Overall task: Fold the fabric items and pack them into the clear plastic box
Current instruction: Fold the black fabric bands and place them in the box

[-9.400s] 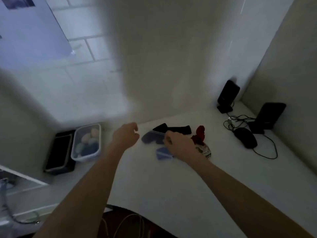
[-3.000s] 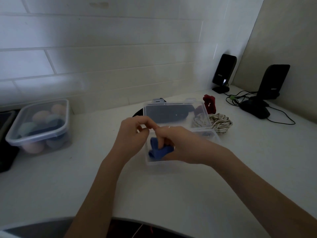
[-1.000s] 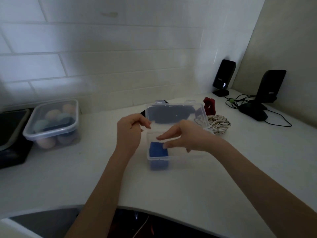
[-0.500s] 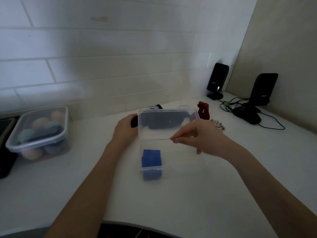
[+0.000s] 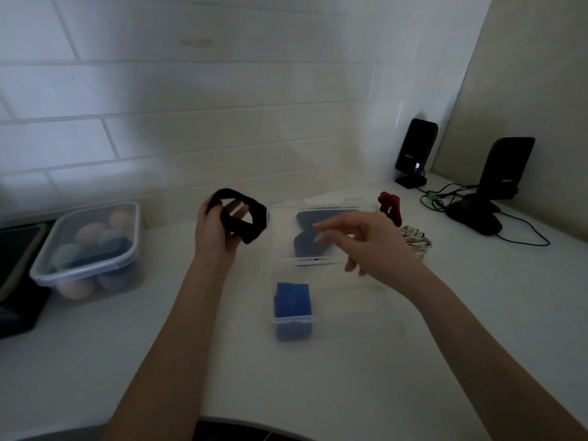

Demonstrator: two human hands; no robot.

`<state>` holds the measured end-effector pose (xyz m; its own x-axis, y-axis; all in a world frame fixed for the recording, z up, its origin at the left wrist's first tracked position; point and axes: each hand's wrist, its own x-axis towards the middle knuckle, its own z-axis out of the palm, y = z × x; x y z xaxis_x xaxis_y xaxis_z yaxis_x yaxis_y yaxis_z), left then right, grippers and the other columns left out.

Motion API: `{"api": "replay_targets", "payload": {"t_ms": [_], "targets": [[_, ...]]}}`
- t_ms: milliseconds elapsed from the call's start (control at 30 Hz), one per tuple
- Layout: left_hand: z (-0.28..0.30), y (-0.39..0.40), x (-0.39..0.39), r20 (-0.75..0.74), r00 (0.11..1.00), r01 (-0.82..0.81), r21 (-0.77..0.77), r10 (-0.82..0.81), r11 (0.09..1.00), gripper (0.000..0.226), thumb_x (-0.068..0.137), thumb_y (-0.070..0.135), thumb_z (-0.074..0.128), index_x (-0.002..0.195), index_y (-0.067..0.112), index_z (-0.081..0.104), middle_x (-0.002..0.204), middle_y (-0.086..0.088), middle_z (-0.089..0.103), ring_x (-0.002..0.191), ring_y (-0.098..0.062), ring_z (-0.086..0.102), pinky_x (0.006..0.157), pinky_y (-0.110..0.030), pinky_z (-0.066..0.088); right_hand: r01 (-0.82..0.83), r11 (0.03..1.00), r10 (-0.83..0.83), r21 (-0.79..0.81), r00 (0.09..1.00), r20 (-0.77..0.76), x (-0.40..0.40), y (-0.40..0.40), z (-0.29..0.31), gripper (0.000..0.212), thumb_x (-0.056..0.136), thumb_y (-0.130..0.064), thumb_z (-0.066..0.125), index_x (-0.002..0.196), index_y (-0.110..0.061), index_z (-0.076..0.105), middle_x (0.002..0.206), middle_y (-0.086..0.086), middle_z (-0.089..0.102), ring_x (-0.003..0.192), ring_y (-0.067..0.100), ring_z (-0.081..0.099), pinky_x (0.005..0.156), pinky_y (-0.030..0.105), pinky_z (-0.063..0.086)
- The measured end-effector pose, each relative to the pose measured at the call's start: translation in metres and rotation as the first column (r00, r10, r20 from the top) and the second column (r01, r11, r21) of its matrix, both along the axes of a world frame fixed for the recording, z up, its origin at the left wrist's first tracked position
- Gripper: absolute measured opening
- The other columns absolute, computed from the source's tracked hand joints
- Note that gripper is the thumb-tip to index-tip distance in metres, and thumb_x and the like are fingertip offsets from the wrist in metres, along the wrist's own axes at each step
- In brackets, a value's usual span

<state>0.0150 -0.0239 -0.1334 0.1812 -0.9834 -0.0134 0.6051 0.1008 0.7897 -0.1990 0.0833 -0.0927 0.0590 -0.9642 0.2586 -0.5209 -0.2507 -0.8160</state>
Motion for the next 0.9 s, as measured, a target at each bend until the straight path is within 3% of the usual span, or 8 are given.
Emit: {"api": "replay_targets", "payload": {"t_ms": [133,267,400,500,600,700,767,900], "targets": [[0.004,0.001,0.008,0.063,0.997,-0.033,-0.080,0.038,0.996,0.019,0.101,0.022,0.037,0.114,0.024,0.051,0.106,-0.004,0.062,0.094,-0.013,0.064,0.060,-0.023,0.054,0.020,1.000,-0.020,0.000,0.997,0.072,0.006,-0.001,0.004,0.019,0.092,-0.019,0.057,0.103,-0.029,0.070,0.090,-0.007,0.074,0.046,0.013,0.059,0.036,0.024,0.043],[0.010,0.003,0.005,0.139,0.989,0.070,-0.208,-0.041,0.976,0.022,0.101,0.027,0.037,0.112,0.025,0.055,0.107,-0.005,0.064,0.095,-0.015,0.066,0.067,-0.026,0.055,-0.014,1.000,0.014,0.000,0.997,0.076,0.011,-0.001,0.004,0.019,0.092,-0.024,0.056,0.105,-0.035,0.066,0.093,-0.008,0.073,0.047,0.013,0.060,0.040,0.026,0.047],[0.014,0.013,-0.005,0.349,0.934,0.181,-0.281,-0.076,0.942,0.032,0.101,0.022,0.036,0.127,0.006,0.047,0.098,-0.009,0.061,0.083,-0.019,0.065,0.067,-0.032,0.054,-0.070,0.997,0.067,0.018,0.989,0.129,0.017,0.000,0.006,0.030,0.092,-0.033,0.054,0.122,-0.033,0.057,0.105,-0.007,0.070,0.049,0.012,0.061,0.041,0.022,0.048],[0.021,0.025,-0.014,0.457,0.888,0.229,-0.329,-0.058,0.916,0.027,0.101,0.014,0.035,0.116,0.018,0.056,0.102,0.000,0.064,0.084,-0.010,0.066,0.068,-0.023,0.052,-0.123,0.990,0.109,0.068,0.977,0.181,0.023,0.000,0.010,0.035,0.090,-0.038,0.053,0.124,-0.029,0.052,0.110,-0.007,0.066,0.054,0.012,0.063,0.042,0.024,0.049],[0.032,0.037,-0.022,0.517,0.856,0.253,-0.418,0.000,0.872,0.034,0.100,0.005,0.032,0.103,0.025,0.059,0.095,0.018,0.067,0.079,-0.003,0.065,0.067,-0.018,0.050,-0.155,0.987,0.149,0.050,0.983,0.109,0.028,-0.002,0.009,0.029,0.084,-0.036,0.062,0.110,-0.025,0.055,0.105,-0.004,0.065,0.061,0.011,0.064,0.044,0.027,0.049],[0.037,0.040,-0.026,0.534,0.845,0.280,-0.371,-0.043,0.886,0.028,0.099,0.011,0.035,0.109,0.022,0.060,0.100,0.013,0.068,0.087,-0.004,0.065,0.073,-0.021,0.050,-0.164,0.986,0.164,-0.001,0.983,0.079,0.033,-0.010,0.007,0.031,0.081,-0.028,0.069,0.108,-0.017,0.059,0.104,0.004,0.068,0.067,0.017,0.063,0.044,0.015,0.044],[0.038,0.039,-0.027,0.554,0.821,0.327,-0.261,-0.137,0.908,0.032,0.096,0.029,0.039,0.120,0.022,0.058,0.111,0.000,0.068,0.101,-0.012,0.066,0.084,-0.032,0.052,-0.170,0.985,0.170,-0.006,0.982,0.078,0.035,-0.015,0.010,0.028,0.080,-0.020,0.072,0.105,-0.014,0.063,0.094,0.000,0.070,0.072,0.008,0.065,0.051,0.010,0.046],[0.038,0.040,-0.029,0.501,0.788,0.482,-0.143,-0.356,0.865,0.047,0.098,0.042,0.026,0.129,0.017,0.052,0.113,-0.012,0.068,0.104,-0.023,0.066,0.088,-0.036,0.054,-0.188,0.982,0.190,0.028,0.980,-0.055,0.042,-0.027,0.014,0.028,0.077,-0.025,0.075,0.102,-0.017,0.066,0.094,-0.003,0.070,0.088,0.010,0.067,0.080,0.028,0.056]]}}
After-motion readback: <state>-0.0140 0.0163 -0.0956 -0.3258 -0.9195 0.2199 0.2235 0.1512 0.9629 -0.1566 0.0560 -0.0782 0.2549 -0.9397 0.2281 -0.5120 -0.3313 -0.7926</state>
